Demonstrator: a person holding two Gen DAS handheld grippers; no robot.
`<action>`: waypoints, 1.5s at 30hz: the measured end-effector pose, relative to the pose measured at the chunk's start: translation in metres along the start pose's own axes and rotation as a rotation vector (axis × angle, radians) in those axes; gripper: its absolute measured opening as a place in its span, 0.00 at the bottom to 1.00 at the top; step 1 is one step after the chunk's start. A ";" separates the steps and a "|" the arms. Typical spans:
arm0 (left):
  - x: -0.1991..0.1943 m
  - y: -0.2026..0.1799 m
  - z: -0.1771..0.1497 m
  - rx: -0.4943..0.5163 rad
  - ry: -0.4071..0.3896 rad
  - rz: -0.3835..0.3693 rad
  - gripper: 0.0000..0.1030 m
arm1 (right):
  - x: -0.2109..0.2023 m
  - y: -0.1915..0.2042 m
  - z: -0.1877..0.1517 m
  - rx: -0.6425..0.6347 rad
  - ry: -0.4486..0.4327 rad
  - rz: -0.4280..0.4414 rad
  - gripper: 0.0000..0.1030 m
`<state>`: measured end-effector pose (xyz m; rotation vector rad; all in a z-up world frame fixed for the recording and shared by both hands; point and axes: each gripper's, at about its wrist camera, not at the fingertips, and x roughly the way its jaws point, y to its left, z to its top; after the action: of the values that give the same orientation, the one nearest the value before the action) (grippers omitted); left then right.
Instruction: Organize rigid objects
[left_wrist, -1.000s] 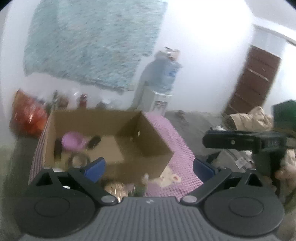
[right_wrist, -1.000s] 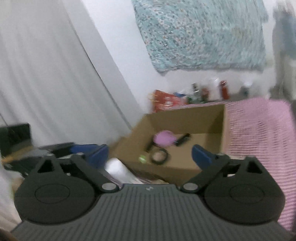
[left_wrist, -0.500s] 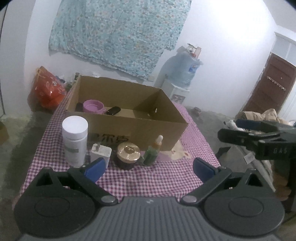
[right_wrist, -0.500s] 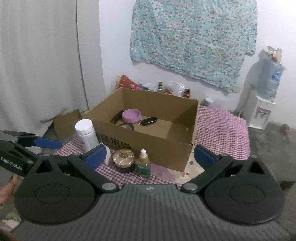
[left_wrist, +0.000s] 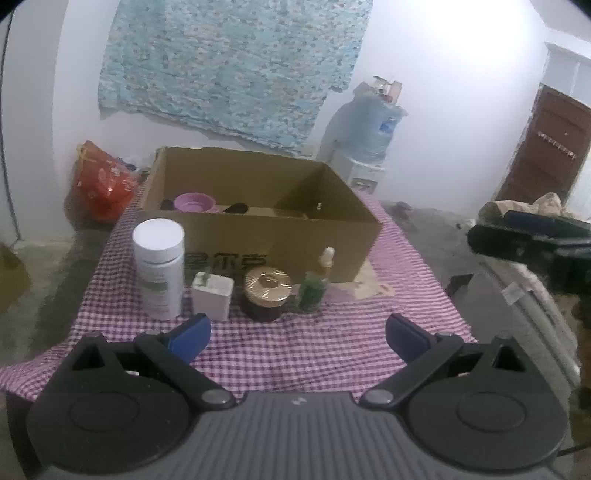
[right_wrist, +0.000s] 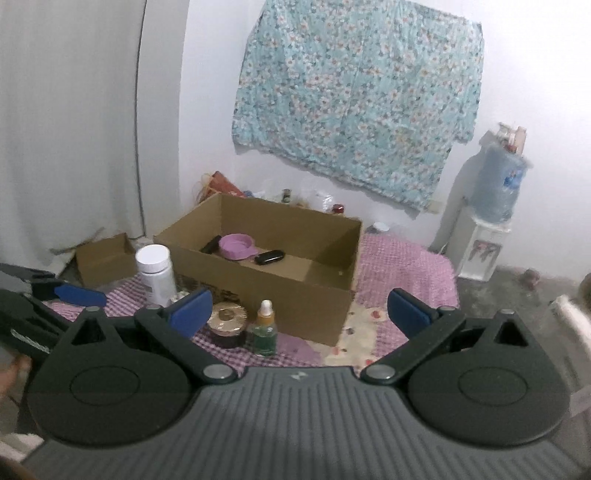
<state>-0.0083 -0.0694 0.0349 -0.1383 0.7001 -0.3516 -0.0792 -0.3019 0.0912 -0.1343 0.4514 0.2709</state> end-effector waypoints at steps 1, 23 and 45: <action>0.001 0.002 -0.001 0.003 0.003 0.006 0.99 | 0.001 0.000 0.001 0.014 0.003 0.011 0.99; 0.060 -0.016 -0.006 0.172 0.061 -0.130 1.00 | 0.062 -0.047 -0.050 0.365 0.090 0.100 0.99; 0.037 0.009 -0.040 0.215 0.093 0.005 1.00 | 0.103 -0.031 -0.075 0.430 0.147 0.328 0.86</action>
<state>-0.0058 -0.0743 -0.0204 0.0844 0.7496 -0.4286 -0.0122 -0.3225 -0.0193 0.3459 0.6686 0.4801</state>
